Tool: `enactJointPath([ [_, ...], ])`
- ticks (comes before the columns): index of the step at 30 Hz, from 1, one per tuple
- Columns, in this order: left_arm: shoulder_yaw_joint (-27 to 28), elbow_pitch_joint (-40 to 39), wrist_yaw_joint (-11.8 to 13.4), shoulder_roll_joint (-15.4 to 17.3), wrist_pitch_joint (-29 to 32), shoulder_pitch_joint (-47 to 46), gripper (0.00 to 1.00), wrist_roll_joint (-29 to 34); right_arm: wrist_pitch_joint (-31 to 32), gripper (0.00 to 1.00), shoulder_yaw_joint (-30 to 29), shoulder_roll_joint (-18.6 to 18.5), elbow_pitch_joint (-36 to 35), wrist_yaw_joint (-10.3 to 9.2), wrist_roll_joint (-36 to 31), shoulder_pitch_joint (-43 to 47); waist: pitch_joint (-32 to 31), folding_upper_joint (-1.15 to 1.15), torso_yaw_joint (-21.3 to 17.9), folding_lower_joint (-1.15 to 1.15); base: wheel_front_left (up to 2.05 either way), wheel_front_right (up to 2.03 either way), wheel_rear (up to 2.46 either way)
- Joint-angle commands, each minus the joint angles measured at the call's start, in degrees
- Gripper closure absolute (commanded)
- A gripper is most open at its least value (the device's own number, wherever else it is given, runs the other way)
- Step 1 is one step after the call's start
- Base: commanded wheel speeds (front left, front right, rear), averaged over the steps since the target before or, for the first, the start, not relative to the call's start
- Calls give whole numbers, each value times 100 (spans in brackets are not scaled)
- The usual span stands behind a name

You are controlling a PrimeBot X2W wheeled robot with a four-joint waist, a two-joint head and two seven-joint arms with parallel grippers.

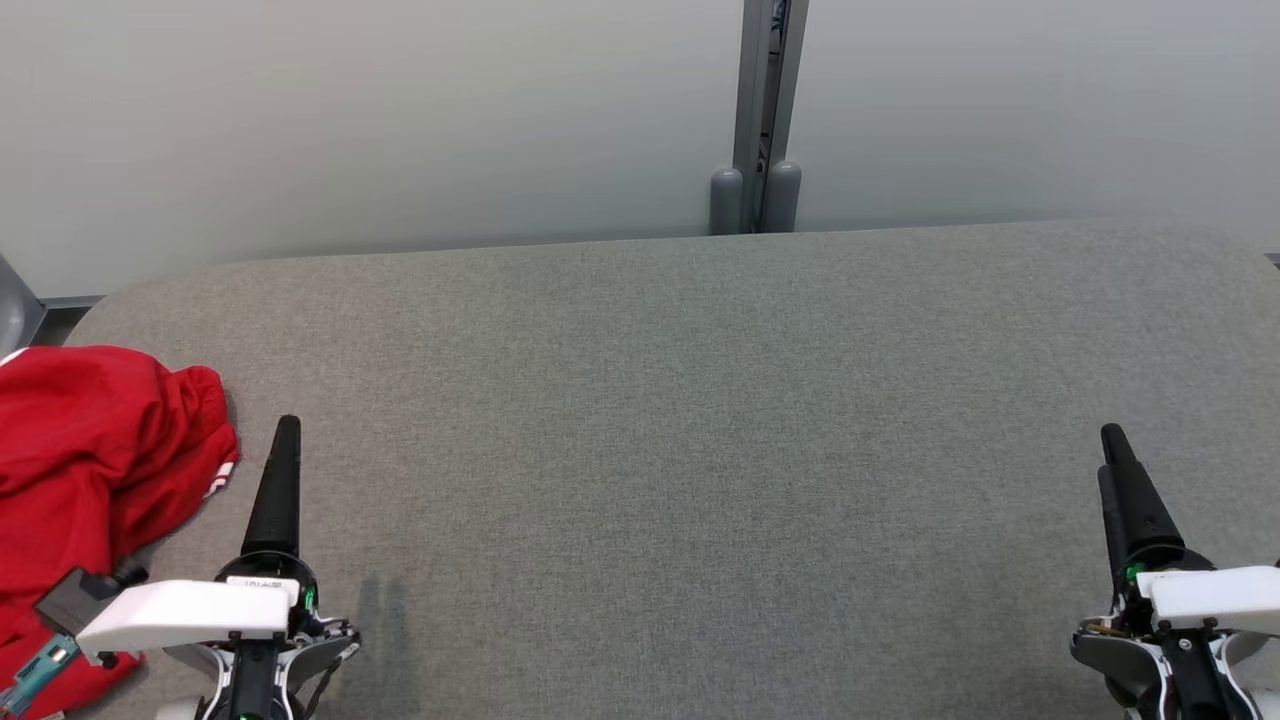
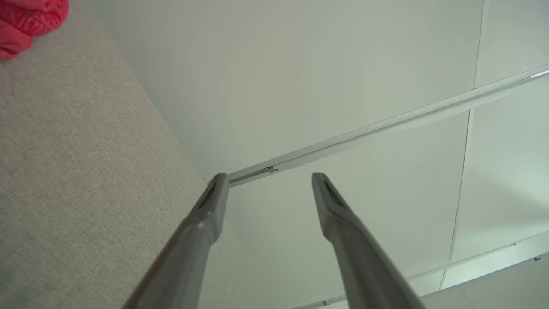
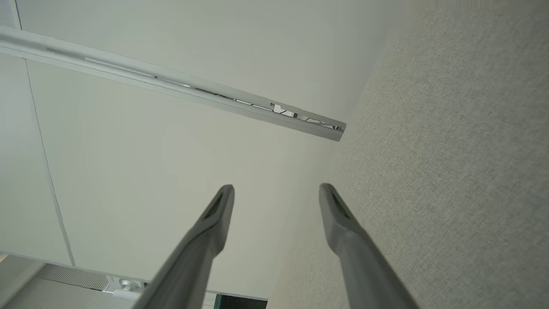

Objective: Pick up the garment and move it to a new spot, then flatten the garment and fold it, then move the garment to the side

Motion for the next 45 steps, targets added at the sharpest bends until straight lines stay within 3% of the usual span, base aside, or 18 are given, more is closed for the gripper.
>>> enactJointPath([
  [1,-53,-135,-4,70,-64,-241,0,298,-98,0,37,-70,-168,16,-310,-181,-4,0,-4,0,0,0,0],
  [16,-259,-261,1,159,-370,-267,0,2029,-406,0,230,-211,-467,18,-2227,-149,-42,0,-35,0,0,0,0],
  [27,-419,-297,210,278,-581,-207,0,3437,-619,0,417,-334,-500,21,-3673,-138,-73,0,-55,0,0,0,0],
  [45,-535,21,472,374,-881,-93,0,4782,-923,0,514,-245,-307,23,-5324,-124,-106,0,-63,0,0,0,0],
])
